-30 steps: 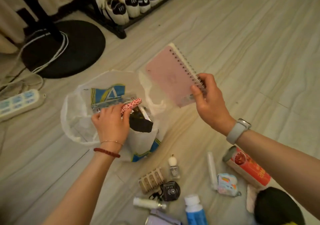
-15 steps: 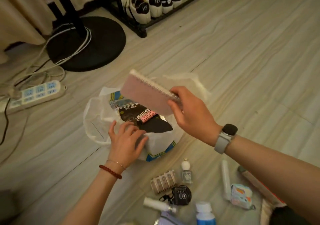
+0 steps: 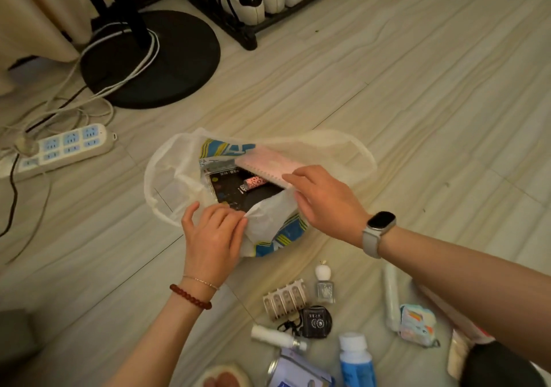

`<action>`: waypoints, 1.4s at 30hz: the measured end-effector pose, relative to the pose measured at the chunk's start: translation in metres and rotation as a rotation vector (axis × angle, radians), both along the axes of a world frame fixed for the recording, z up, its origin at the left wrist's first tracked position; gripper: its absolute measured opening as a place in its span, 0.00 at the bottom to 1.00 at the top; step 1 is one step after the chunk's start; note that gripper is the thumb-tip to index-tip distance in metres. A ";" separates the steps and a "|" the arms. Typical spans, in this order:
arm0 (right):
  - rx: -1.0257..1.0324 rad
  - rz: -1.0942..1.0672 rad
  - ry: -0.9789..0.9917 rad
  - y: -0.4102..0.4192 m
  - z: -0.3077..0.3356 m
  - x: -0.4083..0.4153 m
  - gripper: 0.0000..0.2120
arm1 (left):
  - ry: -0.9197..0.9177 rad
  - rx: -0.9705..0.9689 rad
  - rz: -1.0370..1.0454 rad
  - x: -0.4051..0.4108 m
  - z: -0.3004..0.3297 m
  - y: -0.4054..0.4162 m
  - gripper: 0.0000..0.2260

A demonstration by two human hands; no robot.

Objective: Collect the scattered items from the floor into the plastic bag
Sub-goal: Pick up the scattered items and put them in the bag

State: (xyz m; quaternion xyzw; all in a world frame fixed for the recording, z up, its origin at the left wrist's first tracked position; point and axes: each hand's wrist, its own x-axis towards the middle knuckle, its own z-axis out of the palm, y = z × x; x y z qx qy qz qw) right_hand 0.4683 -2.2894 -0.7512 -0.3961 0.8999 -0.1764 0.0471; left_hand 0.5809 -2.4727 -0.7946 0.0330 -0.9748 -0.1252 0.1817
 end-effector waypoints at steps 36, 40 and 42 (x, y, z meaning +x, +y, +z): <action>-0.413 -0.475 -0.439 -0.002 0.000 -0.039 0.24 | -0.340 0.404 0.135 -0.101 0.034 0.016 0.25; -0.082 -0.382 -0.462 -0.018 -0.021 -0.039 0.23 | -0.539 0.280 0.016 -0.079 0.008 0.011 0.23; 0.032 -0.264 -0.420 -0.010 -0.026 -0.031 0.22 | -0.494 0.221 -0.002 -0.053 0.004 0.013 0.24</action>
